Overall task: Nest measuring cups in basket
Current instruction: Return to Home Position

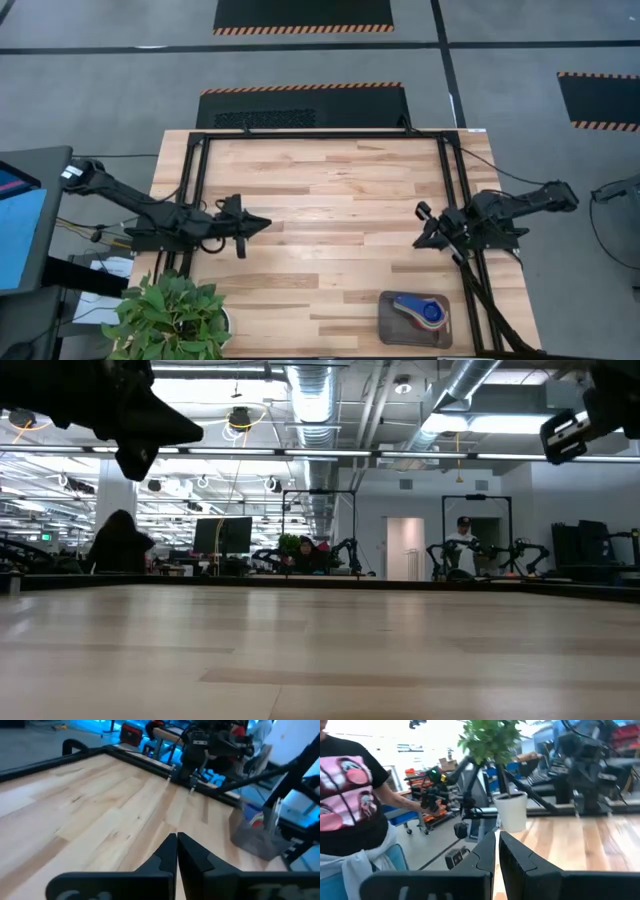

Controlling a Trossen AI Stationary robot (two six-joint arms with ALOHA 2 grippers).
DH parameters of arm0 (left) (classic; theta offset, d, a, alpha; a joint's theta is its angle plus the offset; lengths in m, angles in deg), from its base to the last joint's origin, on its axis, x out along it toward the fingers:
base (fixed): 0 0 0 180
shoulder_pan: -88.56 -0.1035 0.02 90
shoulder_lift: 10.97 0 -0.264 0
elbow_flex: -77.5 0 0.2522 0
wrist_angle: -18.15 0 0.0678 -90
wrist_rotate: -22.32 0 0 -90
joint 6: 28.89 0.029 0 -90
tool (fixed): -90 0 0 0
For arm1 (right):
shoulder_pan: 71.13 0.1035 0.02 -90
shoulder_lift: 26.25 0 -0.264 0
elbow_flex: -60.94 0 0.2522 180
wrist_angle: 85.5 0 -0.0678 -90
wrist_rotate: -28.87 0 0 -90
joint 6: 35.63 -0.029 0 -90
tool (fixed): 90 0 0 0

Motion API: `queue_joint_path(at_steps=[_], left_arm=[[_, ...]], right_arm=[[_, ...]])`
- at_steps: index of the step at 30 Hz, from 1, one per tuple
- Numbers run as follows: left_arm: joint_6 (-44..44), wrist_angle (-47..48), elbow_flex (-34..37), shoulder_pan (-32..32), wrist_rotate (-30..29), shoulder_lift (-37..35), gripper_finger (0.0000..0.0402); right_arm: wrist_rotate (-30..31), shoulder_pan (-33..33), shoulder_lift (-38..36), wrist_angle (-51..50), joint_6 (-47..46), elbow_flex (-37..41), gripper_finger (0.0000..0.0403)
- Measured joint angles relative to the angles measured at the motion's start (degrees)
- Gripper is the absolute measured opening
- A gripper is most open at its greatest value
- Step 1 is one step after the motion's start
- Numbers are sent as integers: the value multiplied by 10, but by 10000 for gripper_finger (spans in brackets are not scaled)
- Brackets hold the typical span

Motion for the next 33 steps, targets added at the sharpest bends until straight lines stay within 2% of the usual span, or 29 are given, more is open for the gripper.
queue_joint_path(at_steps=[4, 8, 11, 18, 22, 26, 28, 33], left_arm=[[30, -34, 17, -42, 19, 7, 0], [46, -205, 92, -86, 117, 7, 0], [43, -258, 126, -105, 147, 7, 0], [40, -247, 150, -130, 131, -8, 0], [48, -174, 150, -130, 122, -55, 0], [56, -69, 150, -130, 61, -130, 0], [70, -51, 150, -130, 39, -164, 0], [152, -47, 150, -130, 45, -222, 0]], right_arm=[[-1, -17, -50, -52, -5, 0, 49], [-17, -28, -51, -51, 6, 0, 49], [-18, -35, -50, -58, -8, -1, 49], [-27, -61, -50, -54, -7, -1, 49], [-27, -74, -50, -67, -7, -1, 49], [-28, -84, -50, -77, -12, -1, 49], [-28, -87, -50, -75, -21, -1, 49], [-34, -89, -50, -78, -21, 0, 49]])
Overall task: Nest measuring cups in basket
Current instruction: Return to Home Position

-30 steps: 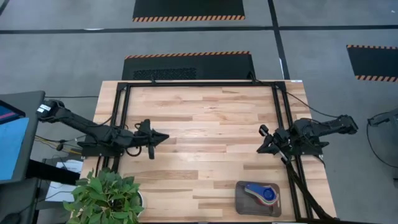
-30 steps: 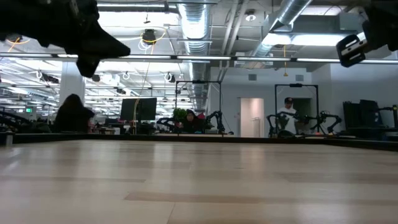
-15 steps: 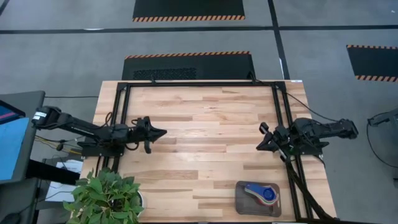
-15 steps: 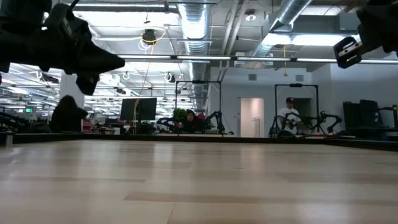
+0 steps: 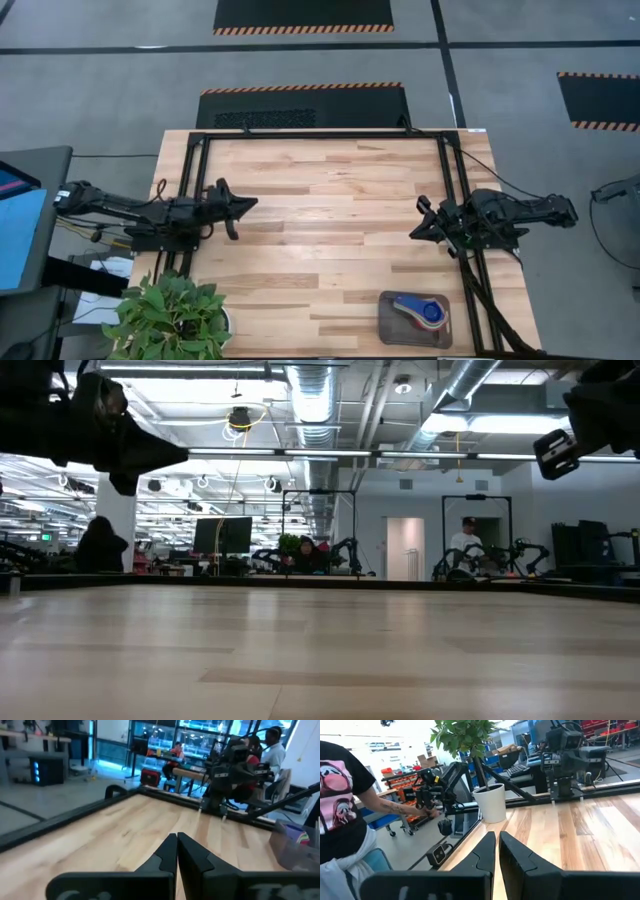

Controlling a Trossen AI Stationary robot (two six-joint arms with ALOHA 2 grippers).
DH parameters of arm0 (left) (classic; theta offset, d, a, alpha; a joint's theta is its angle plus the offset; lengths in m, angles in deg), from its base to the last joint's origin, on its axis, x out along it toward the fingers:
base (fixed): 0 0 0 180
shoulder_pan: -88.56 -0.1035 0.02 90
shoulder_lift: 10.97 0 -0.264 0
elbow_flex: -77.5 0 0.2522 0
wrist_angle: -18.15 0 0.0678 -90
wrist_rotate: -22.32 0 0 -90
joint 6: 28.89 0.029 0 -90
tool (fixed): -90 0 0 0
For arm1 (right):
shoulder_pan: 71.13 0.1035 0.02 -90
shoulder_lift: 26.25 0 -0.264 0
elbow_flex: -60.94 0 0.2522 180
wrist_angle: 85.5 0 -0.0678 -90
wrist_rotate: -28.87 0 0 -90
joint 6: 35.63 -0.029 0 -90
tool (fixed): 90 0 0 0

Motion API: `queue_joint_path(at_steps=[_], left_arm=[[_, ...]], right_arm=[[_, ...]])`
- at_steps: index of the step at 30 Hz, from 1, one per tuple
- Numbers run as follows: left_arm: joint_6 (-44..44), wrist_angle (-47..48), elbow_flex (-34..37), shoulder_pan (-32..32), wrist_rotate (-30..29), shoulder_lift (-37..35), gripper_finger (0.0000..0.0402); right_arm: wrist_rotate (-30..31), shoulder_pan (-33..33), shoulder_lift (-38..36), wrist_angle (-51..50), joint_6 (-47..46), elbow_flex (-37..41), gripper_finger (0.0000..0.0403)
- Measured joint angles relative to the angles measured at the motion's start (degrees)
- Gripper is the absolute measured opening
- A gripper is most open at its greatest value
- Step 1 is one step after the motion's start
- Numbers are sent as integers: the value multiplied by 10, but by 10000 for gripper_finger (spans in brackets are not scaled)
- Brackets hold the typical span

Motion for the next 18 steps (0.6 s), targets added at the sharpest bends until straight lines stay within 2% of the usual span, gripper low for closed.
queue_joint_path(at_steps=[7, 11, 18], left_arm=[[7, 17, 0, 0, -2, -15, 0], [6, 49, 1, 0, -2, -15, 0], [5, 137, 1, 0, -3, -15, 0]], right_arm=[[11, -40, 0, 11, 1, 18, 49], [-35, -69, 0, 23, 49, 18, 49], [-43, -91, 0, 11, 52, 19, 49]])
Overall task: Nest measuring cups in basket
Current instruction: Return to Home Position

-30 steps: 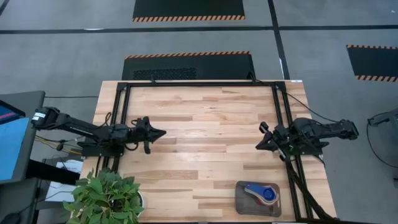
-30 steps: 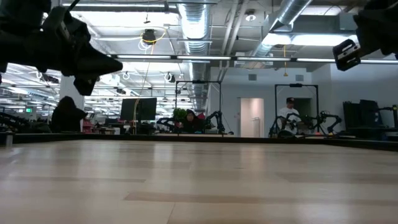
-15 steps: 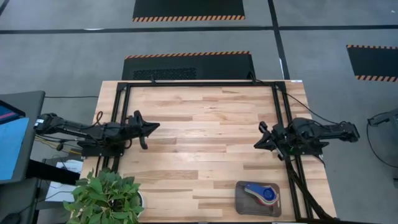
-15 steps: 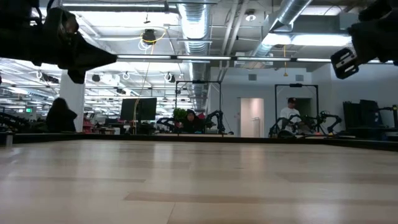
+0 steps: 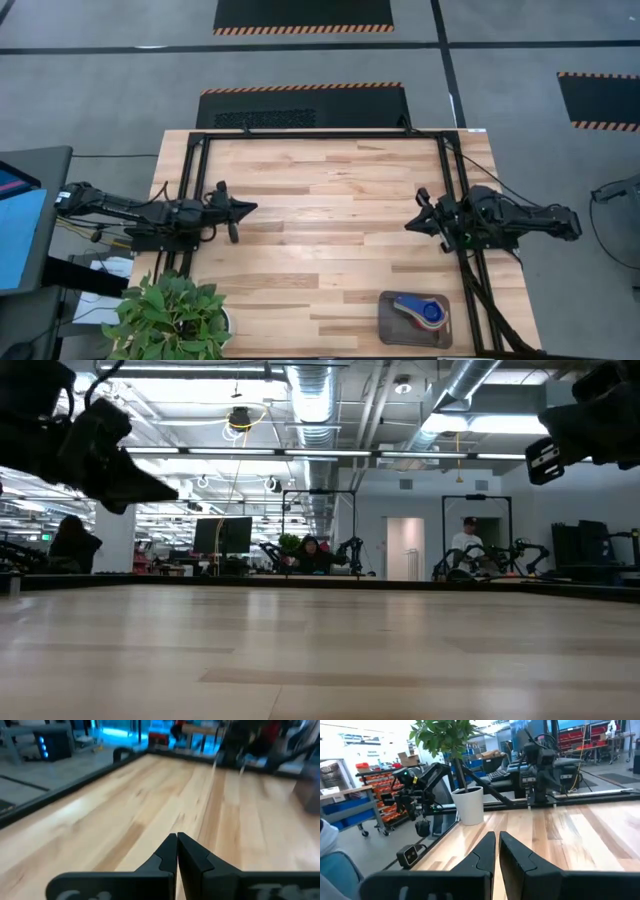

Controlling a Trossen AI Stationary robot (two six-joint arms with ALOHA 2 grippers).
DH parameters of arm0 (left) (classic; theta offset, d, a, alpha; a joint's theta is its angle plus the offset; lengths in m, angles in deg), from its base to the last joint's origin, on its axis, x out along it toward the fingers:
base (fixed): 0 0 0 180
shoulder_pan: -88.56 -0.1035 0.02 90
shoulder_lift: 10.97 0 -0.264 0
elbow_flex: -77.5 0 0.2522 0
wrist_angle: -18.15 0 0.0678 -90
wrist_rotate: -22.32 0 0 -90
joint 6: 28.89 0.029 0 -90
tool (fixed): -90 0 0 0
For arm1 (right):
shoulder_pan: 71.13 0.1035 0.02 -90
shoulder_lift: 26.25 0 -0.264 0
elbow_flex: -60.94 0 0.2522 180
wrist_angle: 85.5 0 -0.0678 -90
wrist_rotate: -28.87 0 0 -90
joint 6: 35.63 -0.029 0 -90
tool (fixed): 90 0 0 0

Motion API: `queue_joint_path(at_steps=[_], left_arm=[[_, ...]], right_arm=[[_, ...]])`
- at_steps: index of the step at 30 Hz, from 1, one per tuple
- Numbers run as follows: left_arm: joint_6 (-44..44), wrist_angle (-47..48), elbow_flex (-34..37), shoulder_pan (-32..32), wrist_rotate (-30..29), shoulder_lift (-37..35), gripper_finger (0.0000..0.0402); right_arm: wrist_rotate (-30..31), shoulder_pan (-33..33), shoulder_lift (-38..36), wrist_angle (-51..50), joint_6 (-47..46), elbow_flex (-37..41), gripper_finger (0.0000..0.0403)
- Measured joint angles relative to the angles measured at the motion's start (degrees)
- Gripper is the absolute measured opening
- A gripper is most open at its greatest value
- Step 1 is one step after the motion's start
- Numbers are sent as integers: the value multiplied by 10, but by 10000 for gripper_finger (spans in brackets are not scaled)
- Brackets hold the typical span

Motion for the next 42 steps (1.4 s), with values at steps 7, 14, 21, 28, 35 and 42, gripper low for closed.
queue_joint_path(at_steps=[7, 14, 21, 28, 35, 42], left_arm=[[0, 57, -6, 0, 1, 9, 0], [-1, 64, -7, 0, 2, 9, 0], [-1, 67, -8, 0, 2, 9, 0], [170, 69, -9, 1, -5, -95, 0], [246, 80, -10, -5, 139, -225, 0], [212, 84, -10, -8, 160, -223, 0]], right_arm=[[14, 1, 8, -4, -39, 0, 49], [16, 1, 9, -5, -90, 1, 49], [17, 1, 9, -6, -90, 1, 49], [18, 1, 9, -6, -91, 1, 49], [18, 1, 9, -7, -91, 2, 49], [18, 1, 9, -7, -91, 2, 49]])
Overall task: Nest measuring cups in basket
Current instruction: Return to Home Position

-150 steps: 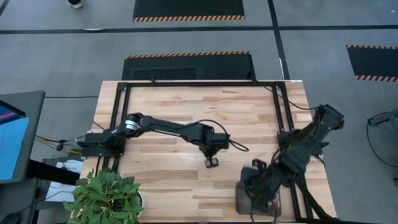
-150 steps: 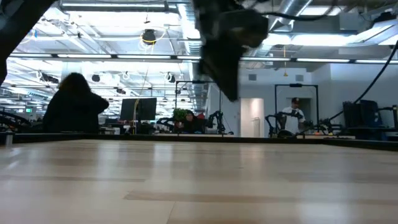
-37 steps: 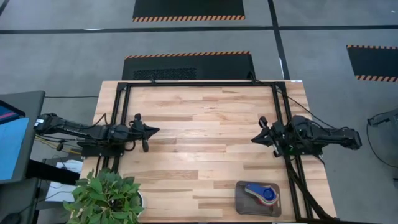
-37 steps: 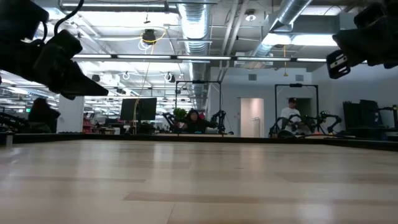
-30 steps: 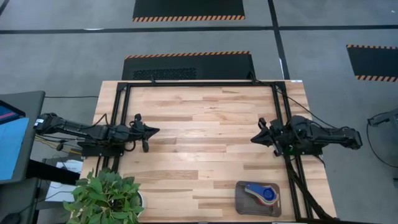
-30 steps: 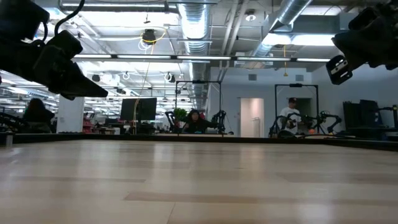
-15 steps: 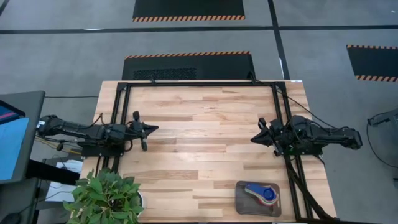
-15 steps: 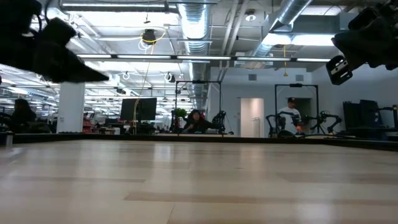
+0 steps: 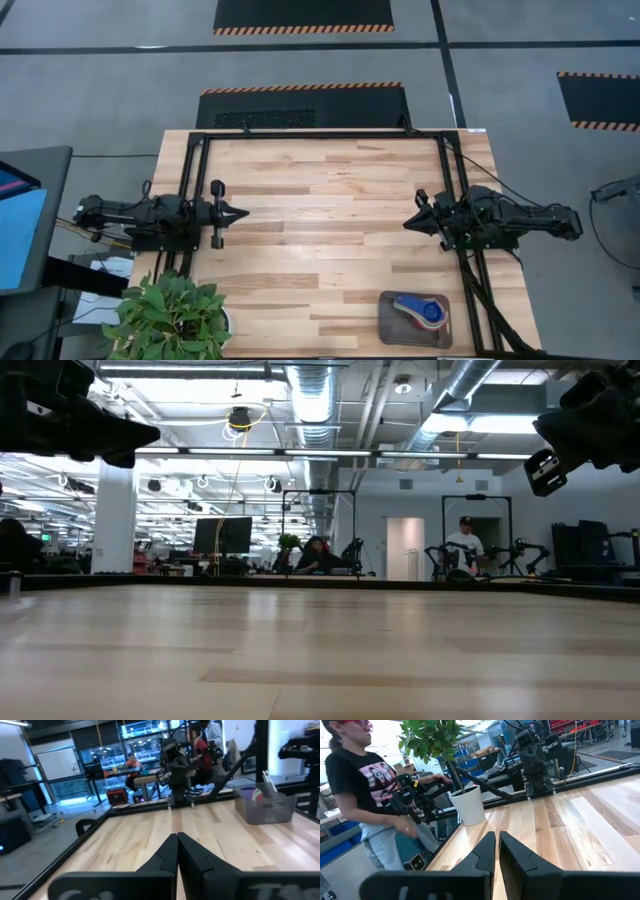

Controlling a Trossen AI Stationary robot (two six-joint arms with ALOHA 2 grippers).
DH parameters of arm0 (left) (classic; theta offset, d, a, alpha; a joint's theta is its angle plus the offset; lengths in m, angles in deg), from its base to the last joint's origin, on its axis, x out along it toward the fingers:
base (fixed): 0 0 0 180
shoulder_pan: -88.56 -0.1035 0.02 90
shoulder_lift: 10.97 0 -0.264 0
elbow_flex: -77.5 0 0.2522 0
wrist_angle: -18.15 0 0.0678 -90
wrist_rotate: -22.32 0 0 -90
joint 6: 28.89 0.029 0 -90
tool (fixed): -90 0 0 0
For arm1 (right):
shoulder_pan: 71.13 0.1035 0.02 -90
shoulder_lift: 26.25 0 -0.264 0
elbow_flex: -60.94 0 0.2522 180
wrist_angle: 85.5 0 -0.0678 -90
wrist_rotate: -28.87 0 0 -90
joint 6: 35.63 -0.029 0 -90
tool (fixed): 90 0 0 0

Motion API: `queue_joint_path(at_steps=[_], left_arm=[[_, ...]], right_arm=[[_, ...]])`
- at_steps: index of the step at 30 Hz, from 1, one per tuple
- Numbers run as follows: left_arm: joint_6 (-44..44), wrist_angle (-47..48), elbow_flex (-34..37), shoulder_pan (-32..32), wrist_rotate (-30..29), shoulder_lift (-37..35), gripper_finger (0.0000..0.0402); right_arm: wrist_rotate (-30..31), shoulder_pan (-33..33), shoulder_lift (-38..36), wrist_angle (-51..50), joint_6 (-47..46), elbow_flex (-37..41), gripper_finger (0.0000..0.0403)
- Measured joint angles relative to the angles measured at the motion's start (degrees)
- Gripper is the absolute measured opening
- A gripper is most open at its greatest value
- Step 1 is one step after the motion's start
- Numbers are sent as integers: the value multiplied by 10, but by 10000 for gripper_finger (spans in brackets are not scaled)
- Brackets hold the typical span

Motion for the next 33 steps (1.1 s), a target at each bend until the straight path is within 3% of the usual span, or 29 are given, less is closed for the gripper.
queue_joint_path(at_steps=[33], left_arm=[[3, -2, 0, -1, -11, 10, 0]], right_arm=[[0, 0, 0, 0, 0, 0, 49]])
